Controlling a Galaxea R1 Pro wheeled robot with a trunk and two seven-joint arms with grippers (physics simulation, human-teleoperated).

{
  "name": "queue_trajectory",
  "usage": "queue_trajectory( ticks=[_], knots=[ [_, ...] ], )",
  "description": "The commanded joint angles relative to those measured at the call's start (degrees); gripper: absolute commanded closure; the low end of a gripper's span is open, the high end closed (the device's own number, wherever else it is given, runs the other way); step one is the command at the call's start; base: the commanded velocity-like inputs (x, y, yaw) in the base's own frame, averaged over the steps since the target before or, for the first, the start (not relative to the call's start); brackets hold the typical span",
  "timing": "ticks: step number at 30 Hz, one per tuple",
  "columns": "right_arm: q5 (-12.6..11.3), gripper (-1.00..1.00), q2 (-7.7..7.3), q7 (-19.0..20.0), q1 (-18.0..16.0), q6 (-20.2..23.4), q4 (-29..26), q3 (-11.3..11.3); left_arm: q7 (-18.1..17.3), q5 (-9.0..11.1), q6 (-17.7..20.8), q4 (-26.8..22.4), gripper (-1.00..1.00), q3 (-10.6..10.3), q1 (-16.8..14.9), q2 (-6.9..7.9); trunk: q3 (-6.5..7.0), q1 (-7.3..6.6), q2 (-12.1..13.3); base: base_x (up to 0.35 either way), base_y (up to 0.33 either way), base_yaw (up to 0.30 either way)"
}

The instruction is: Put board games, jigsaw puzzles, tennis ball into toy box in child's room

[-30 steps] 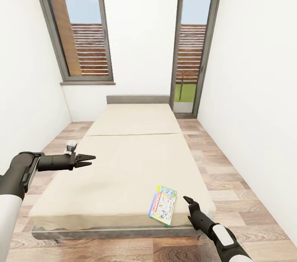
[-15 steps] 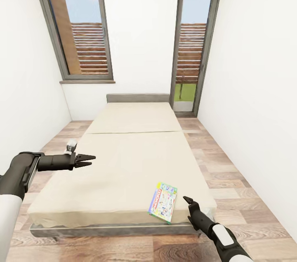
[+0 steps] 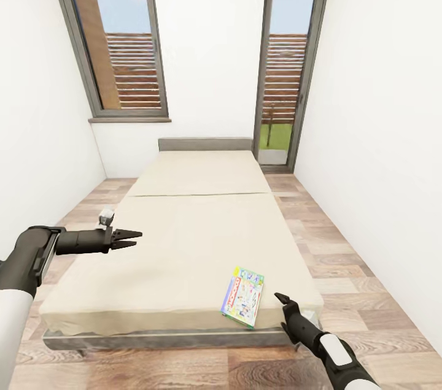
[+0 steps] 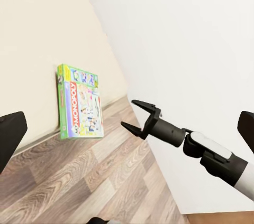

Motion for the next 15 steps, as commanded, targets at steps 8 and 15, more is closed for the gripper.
queue_trajectory(
  ticks=[8, 15],
  knots=[
    [-0.2, -1.0, -1.77, 0.3, 0.0, 0.7, -0.1, -0.8, -0.5, -0.6, 0.6, 0.0, -1.0, 0.1, 0.0, -0.1, -1.13, 1.31, -2.4, 0.0, 0.0, 0.0],
    [-0.2, -1.0, -2.23, 2.1, 0.1, 0.8, -0.1, -0.9, -0.5, -0.6, 0.6, 0.0, -1.0, 0.1, 0.0, -0.13, -1.31, 1.53, -2.8, 0.0, 0.0, 0.0]
  ],
)
